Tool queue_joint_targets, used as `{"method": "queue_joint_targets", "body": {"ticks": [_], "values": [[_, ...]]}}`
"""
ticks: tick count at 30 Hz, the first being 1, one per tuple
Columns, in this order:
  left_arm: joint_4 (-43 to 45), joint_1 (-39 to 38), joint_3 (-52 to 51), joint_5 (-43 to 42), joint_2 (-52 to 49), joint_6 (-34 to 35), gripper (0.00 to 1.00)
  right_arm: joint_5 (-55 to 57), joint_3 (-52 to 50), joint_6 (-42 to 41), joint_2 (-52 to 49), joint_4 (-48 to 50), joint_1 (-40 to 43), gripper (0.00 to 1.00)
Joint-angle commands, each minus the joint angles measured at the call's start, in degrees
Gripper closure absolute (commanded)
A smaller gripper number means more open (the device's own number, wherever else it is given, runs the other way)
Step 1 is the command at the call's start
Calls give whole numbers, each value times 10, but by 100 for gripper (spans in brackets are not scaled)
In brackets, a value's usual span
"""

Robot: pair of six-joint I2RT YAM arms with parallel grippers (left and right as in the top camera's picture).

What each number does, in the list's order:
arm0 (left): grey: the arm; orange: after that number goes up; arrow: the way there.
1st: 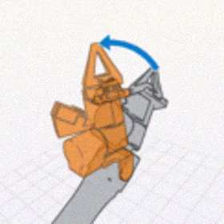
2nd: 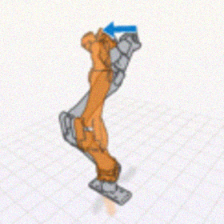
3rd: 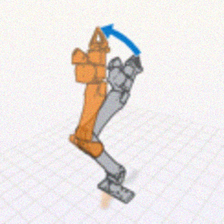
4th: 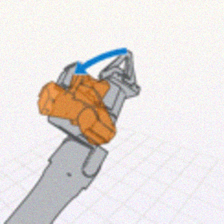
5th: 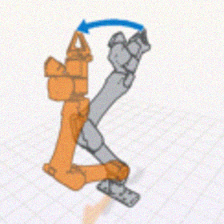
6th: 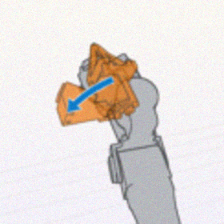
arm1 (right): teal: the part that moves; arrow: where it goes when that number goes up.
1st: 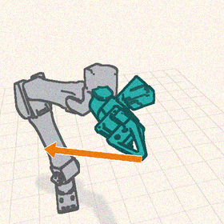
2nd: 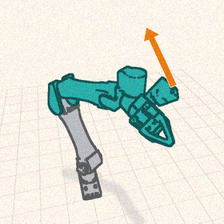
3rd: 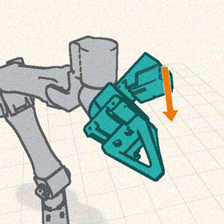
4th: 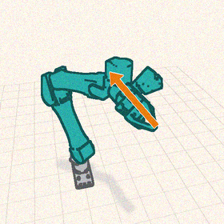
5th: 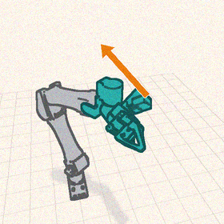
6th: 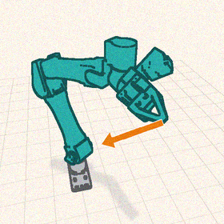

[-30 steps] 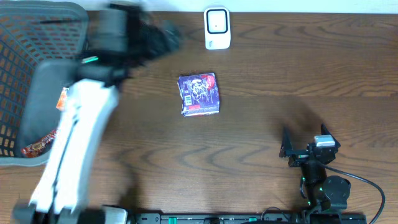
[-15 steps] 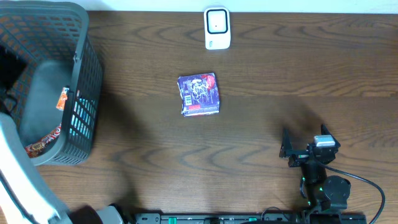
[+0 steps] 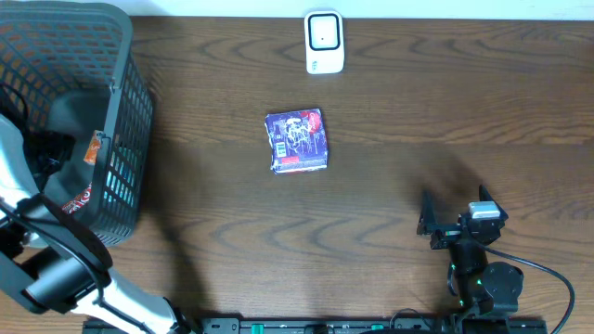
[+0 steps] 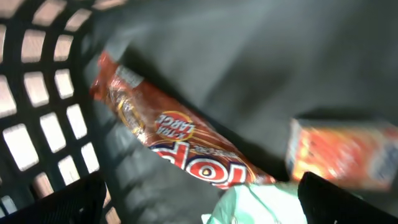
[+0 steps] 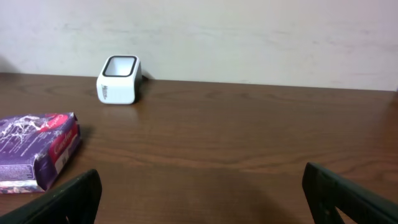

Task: Scan the item barcode
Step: 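Reach the left gripper into the basket and grasp the red candy bar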

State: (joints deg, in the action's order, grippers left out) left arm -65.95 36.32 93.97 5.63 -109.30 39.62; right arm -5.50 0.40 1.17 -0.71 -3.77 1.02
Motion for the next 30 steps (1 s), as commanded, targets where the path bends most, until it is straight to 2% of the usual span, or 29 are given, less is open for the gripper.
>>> {"method": "queue_joint_targets", "body": {"ticks": [1, 9, 16, 19, 22, 24, 26, 29, 30], "values": [[-7, 3, -1, 26, -11, 123, 2, 3, 0, 6, 3, -2, 4, 1], [21, -1, -57, 24, -23, 220, 2, 3, 0, 6, 3, -2, 4, 1], [130, -1, -129, 24, -23, 207, 1, 3, 0, 6, 3, -2, 4, 1], [176, -1, -151, 24, -24, 178, 4, 3, 0, 6, 3, -2, 4, 1], [200, -1, -174, 24, -24, 179, 7, 3, 0, 6, 3, -2, 4, 1], [208, -1, -184, 24, -24, 179, 16, 3, 0, 6, 3, -2, 4, 1], [214, -1, -189, 24, -24, 178, 32, 3, 0, 6, 3, -2, 4, 1], [214, -1, -189, 24, -24, 176, 85, 3, 0, 6, 3, -2, 4, 1], [213, -1, -188, 24, -23, 165, 92, 3, 0, 6, 3, -2, 4, 1]]}}
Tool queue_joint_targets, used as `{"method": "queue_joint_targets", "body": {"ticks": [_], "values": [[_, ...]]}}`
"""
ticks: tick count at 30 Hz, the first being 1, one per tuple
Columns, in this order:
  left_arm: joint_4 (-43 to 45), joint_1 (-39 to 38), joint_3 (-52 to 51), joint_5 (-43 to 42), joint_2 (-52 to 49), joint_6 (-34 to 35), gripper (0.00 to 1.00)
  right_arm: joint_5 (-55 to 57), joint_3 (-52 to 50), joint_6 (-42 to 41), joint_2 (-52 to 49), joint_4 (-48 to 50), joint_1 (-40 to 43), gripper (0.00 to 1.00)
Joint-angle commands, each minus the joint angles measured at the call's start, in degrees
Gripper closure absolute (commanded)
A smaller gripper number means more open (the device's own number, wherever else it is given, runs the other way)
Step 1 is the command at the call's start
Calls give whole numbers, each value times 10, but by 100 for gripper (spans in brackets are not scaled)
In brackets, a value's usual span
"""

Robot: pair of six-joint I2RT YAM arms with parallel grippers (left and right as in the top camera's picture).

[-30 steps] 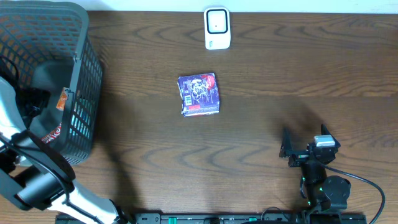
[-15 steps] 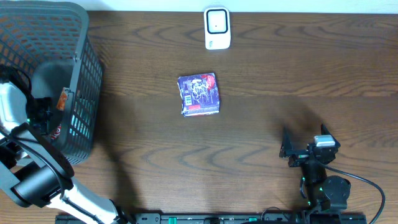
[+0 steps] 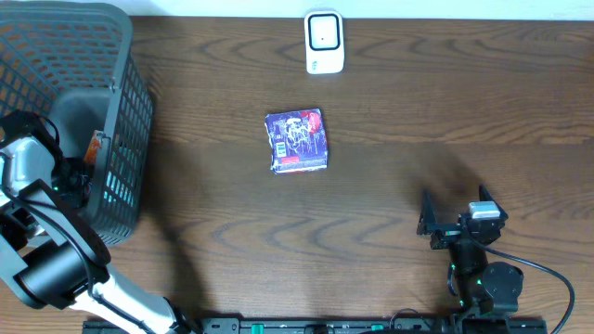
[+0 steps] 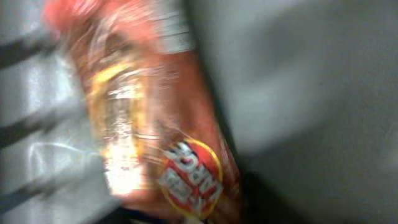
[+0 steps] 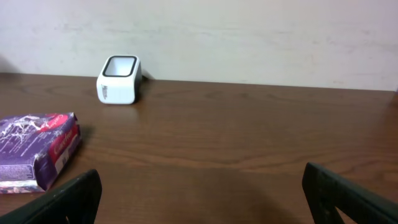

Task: Scan the item barcode
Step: 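Reach the left gripper into the basket and grasp the red candy bar, then place the red candy bar right of the purple pack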

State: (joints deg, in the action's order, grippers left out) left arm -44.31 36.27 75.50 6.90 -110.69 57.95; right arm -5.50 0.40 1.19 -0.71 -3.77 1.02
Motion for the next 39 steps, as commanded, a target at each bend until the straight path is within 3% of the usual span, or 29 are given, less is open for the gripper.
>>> {"method": "queue_joint_targets", "body": {"ticks": [1, 4, 9, 16, 24, 27, 28, 33, 39], "values": [[-3, -1, -2, 11, -8, -30, 93, 3, 0, 6, 3, -2, 4, 1], [-5, -1, 5, 11, 6, -69, 93, 3, 0, 6, 3, -2, 4, 1], [-23, -1, 27, -21, 78, -71, 93, 3, 0, 6, 3, -2, 4, 1], [36, -2, 40, -155, 262, -71, 93, 3, 0, 6, 3, -2, 4, 1], [89, -39, 40, -211, 440, -90, 93, 3, 0, 6, 3, -2, 4, 1], [90, -122, 40, -249, 467, -129, 92, 3, 0, 6, 3, -2, 4, 1], [93, -211, 40, -260, 469, -159, 93, 3, 0, 6, 3, -2, 4, 1], [93, -437, 38, -256, 441, -259, 93, 3, 0, 6, 3, -2, 4, 1], [95, -630, 37, -143, 338, -265, 93, 3, 0, 6, 3, -2, 4, 1]]}}
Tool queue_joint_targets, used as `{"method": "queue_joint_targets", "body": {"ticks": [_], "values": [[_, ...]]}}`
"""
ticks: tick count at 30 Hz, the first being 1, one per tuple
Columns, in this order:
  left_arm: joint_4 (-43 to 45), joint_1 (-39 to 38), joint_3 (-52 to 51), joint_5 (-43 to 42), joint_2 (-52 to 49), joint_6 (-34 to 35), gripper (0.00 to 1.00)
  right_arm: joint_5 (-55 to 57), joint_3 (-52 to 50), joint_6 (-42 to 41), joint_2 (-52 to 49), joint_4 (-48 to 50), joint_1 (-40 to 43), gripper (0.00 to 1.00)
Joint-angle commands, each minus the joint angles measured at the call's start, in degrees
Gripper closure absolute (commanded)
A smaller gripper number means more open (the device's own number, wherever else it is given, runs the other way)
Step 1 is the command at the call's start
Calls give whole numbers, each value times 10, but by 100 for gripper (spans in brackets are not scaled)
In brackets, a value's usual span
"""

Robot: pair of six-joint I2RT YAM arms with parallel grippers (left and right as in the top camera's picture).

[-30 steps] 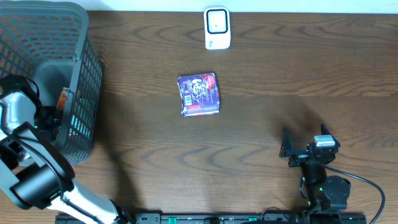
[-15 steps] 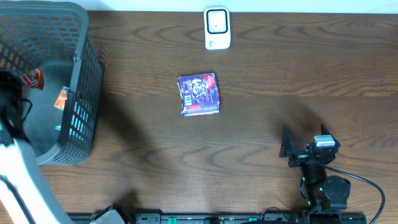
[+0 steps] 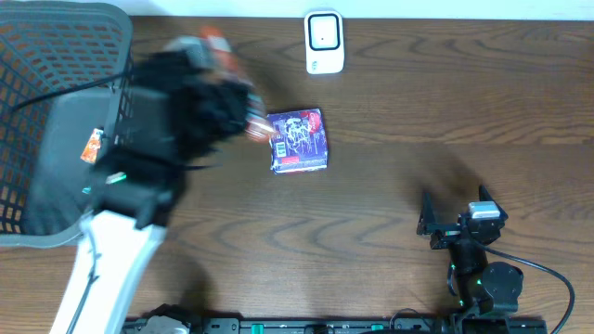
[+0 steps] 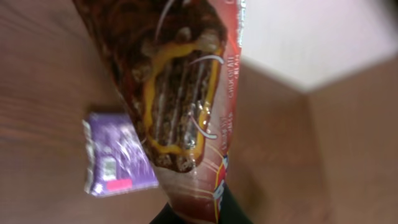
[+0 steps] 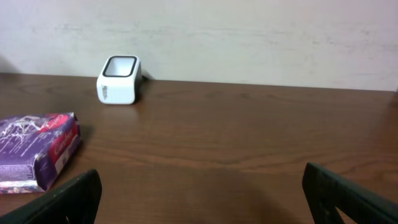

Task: Scan the item barcode
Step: 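Place the red candy bar right of the purple pack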

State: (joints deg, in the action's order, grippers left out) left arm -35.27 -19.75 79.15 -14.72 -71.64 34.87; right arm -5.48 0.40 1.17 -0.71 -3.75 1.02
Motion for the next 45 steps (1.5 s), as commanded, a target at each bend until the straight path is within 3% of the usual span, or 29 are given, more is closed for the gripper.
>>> {"method": "queue_joint_targets", "body": {"ticks": [1, 8, 16, 17, 18, 19, 20, 27, 31, 35, 39, 41, 45], "values": [[8, -88, 1, 87, -72, -34, 93, 2, 0, 6, 3, -2, 4, 1], [113, -170, 1, 94, -244, -55, 93, 2, 0, 6, 3, -2, 4, 1], [214, -191, 1, 92, -402, -89, 90, 2, 0, 6, 3, -2, 4, 1], [215, -191, 1, 92, -413, -89, 78, 2, 0, 6, 3, -2, 4, 1], [215, -191, 1, 92, -417, -89, 57, 2, 0, 6, 3, -2, 4, 1], [214, -191, 1, 92, -419, -89, 43, 2, 0, 6, 3, -2, 4, 1], [214, -191, 2, 92, -416, -89, 33, 2, 0, 6, 3, -2, 4, 1], [203, -160, 5, 92, -297, -94, 28, 2, 0, 6, 3, -2, 4, 1], [176, -103, 5, 92, -176, -100, 28, 2, 0, 6, 3, -2, 4, 1], [129, -11, 5, 107, -51, -175, 28, 2, 0, 6, 3, -2, 4, 1], [70, 125, 5, 217, 49, -185, 27, 2, 0, 6, 3, -2, 4, 1], [40, 204, 5, 262, 83, -182, 20, 2, 0, 6, 3, -2, 4, 1], [-19, 357, 5, 276, 103, -151, 19, 2, 0, 6, 3, -2, 4, 1]]}}
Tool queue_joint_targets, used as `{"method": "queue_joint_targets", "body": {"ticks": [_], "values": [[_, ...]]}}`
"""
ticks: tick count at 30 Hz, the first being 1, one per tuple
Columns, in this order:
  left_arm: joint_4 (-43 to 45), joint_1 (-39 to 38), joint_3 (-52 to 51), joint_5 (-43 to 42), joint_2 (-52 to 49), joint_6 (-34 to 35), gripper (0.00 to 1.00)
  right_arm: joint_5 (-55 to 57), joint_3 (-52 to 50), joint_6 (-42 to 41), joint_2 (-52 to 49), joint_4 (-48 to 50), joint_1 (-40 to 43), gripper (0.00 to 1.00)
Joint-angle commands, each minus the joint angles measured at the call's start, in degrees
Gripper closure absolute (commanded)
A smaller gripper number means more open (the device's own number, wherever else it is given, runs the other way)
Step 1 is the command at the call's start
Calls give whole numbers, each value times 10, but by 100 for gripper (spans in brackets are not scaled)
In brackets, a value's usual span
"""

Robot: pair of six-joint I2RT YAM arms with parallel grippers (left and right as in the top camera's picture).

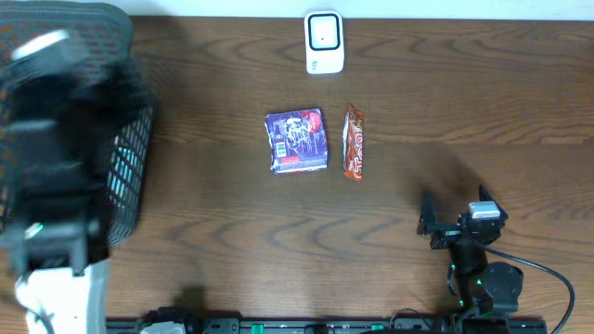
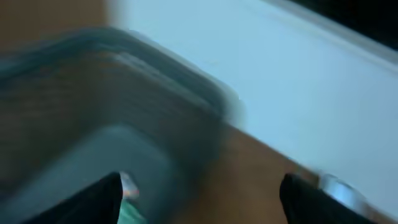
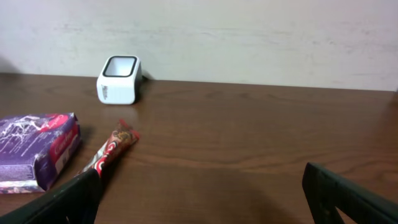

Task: Scan the item barcode
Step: 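Place the red candy bar right of the purple pack, then reach the left gripper into the basket and grasp the green wrapper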

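A red chocolate bar (image 1: 355, 141) lies flat on the table, just right of a purple packet (image 1: 296, 140); both also show in the right wrist view, the bar (image 3: 112, 148) beside the packet (image 3: 35, 156). The white scanner (image 1: 324, 42) stands at the table's far edge, also seen as the scanner (image 3: 119, 79). My left gripper (image 2: 199, 205) is open and empty, its view blurred, with the arm (image 1: 56, 148) over the basket. My right gripper (image 3: 202, 205) rests open near the front right, empty.
A dark mesh basket (image 1: 125, 176) stands at the table's left end, with something green and orange dimly seen inside it in the left wrist view. A pale wall runs behind the scanner.
The chocolate bar, then held in my left gripper above the table near the purple packet, now lies on the table to the packet's right. My left gripper is open and back over the basket.
My left gripper was open in the basket over the chocolate bar, then close against it. Later it held the bar out over the table by the purple packet. Now the bar lies beside the packet and the left arm is over the basket. The right arm stayed still.
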State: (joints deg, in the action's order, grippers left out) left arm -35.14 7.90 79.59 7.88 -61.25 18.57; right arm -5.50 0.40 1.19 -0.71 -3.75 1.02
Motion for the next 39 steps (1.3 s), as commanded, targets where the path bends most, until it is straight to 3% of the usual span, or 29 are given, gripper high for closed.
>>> {"method": "queue_joint_targets", "body": {"ticks": [1, 4, 10, 20, 23, 36, 37, 39], "values": [[-23, 115, -1, 50, -5, 39, 20, 3, 0, 6, 3, -2, 4, 1], [-23, 185, -4, 50, -33, 86, 20, 3, 0, 6, 3, -2, 4, 1], [-28, 236, -4, 41, -144, 84, 19, 3, 0, 6, 3, -2, 4, 1], [-123, 231, -5, -82, -345, 60, 20, 3, 0, 6, 3, -2, 4, 1], [-133, 227, -5, -129, -388, 11, 20, 3, 0, 6, 3, -2, 4, 1], [-154, 212, -6, -133, -559, -43, 15, 3, 0, 6, 3, -2, 4, 1], [-154, 212, -6, -133, -567, -44, 22, 3, 0, 6, 3, -2, 4, 1], [-154, 212, -6, -133, -575, -44, 65, 3, 0, 6, 3, -2, 4, 1]]}}
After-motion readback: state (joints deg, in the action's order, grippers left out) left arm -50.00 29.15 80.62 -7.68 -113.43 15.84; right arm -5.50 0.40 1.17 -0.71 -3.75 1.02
